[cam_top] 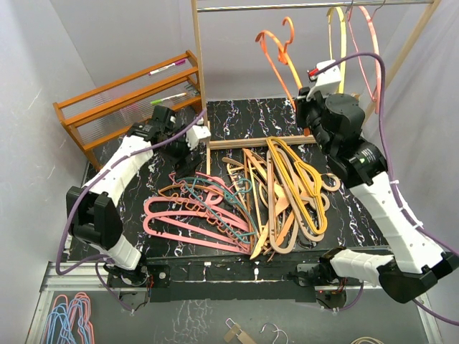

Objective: Organize the hangers
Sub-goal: Place the hanger at the clothesline.

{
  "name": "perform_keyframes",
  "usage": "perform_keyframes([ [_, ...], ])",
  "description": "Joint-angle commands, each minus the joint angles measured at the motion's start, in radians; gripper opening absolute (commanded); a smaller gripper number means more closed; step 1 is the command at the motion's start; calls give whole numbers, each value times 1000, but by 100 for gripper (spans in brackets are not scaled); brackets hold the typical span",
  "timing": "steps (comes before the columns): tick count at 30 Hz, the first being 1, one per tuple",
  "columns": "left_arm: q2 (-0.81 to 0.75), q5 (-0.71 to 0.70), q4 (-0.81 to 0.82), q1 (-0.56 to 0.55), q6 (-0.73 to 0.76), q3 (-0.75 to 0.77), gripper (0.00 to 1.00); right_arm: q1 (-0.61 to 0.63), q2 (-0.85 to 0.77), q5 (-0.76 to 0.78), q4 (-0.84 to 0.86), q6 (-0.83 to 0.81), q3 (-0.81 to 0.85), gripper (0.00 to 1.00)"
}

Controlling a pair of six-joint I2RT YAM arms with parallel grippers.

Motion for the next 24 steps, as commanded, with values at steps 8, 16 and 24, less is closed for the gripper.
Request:
perform_keyframes([
  [8,-85,-80,121,-40,42,-147,97,0,120,93,148,-153,242,8],
  [16,-73,-128,165,-77,54,-187,97,-119,189,-12,170,-113,289,8],
  [24,-61,-147,172,-92,60,-194,97,-238,232,-120,179,-31,308,8],
])
